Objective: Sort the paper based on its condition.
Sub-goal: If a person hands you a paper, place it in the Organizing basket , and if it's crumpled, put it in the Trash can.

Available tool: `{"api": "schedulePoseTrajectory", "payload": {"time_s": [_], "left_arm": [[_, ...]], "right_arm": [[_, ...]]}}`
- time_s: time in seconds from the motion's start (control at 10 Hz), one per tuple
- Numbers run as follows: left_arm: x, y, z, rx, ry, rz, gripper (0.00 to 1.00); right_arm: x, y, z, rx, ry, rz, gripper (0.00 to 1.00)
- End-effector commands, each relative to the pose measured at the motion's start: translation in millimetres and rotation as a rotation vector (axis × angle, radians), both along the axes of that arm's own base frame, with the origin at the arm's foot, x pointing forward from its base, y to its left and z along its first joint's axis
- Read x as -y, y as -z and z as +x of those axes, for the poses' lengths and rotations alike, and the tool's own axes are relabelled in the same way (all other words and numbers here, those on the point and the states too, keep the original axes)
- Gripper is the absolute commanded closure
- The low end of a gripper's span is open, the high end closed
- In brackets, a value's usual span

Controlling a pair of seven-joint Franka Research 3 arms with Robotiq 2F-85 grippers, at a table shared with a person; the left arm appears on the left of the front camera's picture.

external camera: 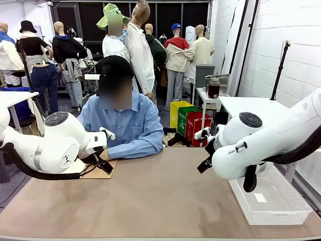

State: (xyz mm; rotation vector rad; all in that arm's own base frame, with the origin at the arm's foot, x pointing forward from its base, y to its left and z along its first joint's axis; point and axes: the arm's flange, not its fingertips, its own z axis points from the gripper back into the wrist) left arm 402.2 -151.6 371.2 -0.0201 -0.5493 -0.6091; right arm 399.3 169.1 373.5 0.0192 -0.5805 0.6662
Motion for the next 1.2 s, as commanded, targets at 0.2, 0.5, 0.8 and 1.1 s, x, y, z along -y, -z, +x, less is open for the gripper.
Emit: {"api": "schedulePoseTrajectory", "payload": {"time_s": [0.2, 0.5, 0.8, 1.1], "left_arm": [[-0.7, -3.9, -0.4, -0.011, -0.005, -0.003, 0.0], [-1.0, -41.7, -14.3, 0.001, -0.013, 0.002, 0.0], [-1.1, -71.2, -26.3, -0.015, -0.01, 0.025, 0.0], [0.2, -103.8, -36.4, -0.027, -0.001, 0.049, 0.0]], "right_arm": [[0.0, 0.0, 0.0, 0.0, 0.0, 0.0, 0.0], [3.1, -47.7, -8.8, 0.008, -0.062, 0.052, 0.0], [8.2, -92.3, -21.1, 0.041, -0.107, 0.046, 0.0], [10.1, -119.7, -29.8, 0.041, -0.151, 0.034, 0.0]]}}
